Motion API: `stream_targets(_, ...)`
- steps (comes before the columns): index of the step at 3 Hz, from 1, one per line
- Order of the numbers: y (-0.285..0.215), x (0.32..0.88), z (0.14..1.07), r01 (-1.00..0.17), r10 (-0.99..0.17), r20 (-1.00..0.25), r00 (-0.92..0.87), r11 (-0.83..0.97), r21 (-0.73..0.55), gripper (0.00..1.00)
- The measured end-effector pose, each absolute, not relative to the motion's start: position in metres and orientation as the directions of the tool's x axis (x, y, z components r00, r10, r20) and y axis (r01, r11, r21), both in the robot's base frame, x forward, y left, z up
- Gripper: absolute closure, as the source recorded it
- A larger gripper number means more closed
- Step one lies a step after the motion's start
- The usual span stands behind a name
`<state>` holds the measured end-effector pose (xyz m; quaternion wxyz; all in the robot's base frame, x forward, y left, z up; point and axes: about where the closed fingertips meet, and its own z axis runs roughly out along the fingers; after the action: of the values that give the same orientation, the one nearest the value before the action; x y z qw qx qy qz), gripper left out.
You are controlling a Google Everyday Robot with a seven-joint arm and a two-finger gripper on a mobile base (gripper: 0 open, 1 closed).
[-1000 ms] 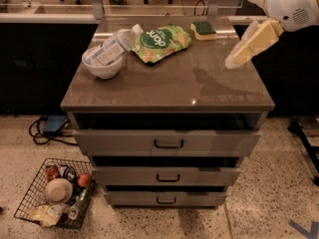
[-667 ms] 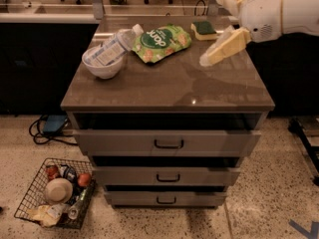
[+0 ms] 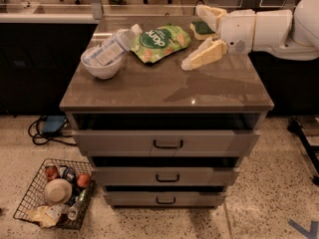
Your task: Pick blue plastic bottle from white bowl and place on counter
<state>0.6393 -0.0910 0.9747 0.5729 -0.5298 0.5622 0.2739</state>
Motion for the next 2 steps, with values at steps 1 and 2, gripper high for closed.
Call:
stream_targets(1,-0.085,0.651,0.967,-0.917,-0.237,-0.948,0.212,0.287,-0.277,0.0)
stream_targets(2,-0.068,0.678,0.951,-0.937,-0.149,-0.973,0.178,0.275,-0.214,0.0)
